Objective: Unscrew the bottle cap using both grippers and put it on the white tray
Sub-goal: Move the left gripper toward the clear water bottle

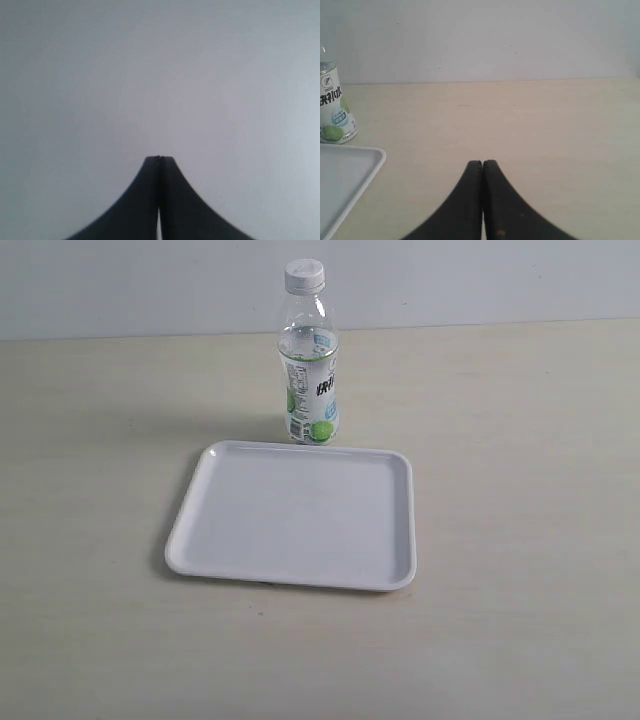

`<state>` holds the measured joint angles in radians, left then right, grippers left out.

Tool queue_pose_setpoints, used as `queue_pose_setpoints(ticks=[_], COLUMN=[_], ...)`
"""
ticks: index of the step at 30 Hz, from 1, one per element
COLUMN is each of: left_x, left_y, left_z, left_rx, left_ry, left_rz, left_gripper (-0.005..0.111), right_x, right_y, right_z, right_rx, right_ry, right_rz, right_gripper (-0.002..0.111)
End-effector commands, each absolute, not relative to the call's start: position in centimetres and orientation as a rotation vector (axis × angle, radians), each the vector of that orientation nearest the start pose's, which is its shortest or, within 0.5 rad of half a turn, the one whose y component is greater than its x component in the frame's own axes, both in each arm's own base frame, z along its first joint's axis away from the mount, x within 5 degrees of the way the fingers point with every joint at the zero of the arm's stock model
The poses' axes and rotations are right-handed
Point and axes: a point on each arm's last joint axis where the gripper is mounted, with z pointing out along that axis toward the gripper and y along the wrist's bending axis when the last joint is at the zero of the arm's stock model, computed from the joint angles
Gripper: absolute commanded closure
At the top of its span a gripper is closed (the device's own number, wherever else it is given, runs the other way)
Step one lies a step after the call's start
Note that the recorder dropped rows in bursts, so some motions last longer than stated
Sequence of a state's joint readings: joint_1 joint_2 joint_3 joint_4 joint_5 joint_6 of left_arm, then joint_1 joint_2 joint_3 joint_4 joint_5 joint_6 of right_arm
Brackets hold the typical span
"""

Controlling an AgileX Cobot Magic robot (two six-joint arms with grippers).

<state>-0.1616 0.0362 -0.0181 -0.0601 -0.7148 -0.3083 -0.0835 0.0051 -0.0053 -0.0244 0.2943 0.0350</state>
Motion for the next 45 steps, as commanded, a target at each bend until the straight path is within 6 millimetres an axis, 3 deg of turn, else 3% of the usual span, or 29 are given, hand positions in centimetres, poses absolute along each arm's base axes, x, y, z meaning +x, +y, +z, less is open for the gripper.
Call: queue_pose_setpoints(ticks=[1,6,7,8,9,10,11,13,17,21,27,32,36,45], left_x=[4.3,10.6,14.2,15.7,19.5,21.0,24.7,28.6,34.1,38.1,39.3,40.3,41.2,41.1], left_y=[-0.9,-3.5,-4.4,-4.9,-6.0,-6.5,-7.8,-9.5,-12.3,-13.9,-16.3,-17.3,-17.9,-21.1], left_z=[31.6,33.8,33.4,33.1,31.5,30.6,27.8,24.1,18.3,14.1,10.0,7.8,6.7,5.6], left_rx=[-0.031,0.157,0.208,0.230,0.282,0.315,0.401,0.548,0.803,0.827,0.838,0.779,0.723,0.795], left_ry=[0.757,0.970,1.059,1.093,1.185,1.219,1.319,1.387,1.375,1.379,1.435,1.507,1.527,1.507], left_rz=[-0.456,-0.423,-0.429,-0.433,-0.456,-0.466,-0.502,-0.568,-0.714,-0.763,-0.812,-0.784,-0.804,-0.836], left_gripper=[0.107,0.107,0.107,0.107,0.107,0.107,0.107,0.103,0.066,0.019,0.015,0.015,0.015,0.015], right_x=[5.4,5.4,5.4,5.4,5.5,5.5,5.5,5.5,5.6,5.6,5.6,5.6,5.6,5.6], right_y=[-0.6,-0.6,-0.6,-0.6,-0.6,-0.6,-0.6,-0.6,-0.5,-0.4,-0.3,-0.3,-0.3,-0.3], right_z=[18.7,18.7,18.7,18.8,18.9,19.0,19.2,19.4,19.8,20.3,20.4,20.4,20.4,20.4], right_rx=[0.089,0.089,0.085,0.078,0.065,0.057,0.054,0.050,0.086,0.210,0.244,0.242,0.242,0.244], right_ry=[1.772,1.772,1.770,1.765,1.752,1.739,1.719,1.696,1.644,1.577,1.568,1.563,1.563,1.562], right_rz=[-0.067,-0.067,-0.072,-0.081,-0.099,-0.108,-0.111,-0.112,-0.060,0.090,0.131,0.128,0.128,0.131], right_gripper=[0.108,0.108,0.108,0.108,0.108,0.108,0.108,0.108,0.108,0.108,0.108,0.108,0.108,0.108])
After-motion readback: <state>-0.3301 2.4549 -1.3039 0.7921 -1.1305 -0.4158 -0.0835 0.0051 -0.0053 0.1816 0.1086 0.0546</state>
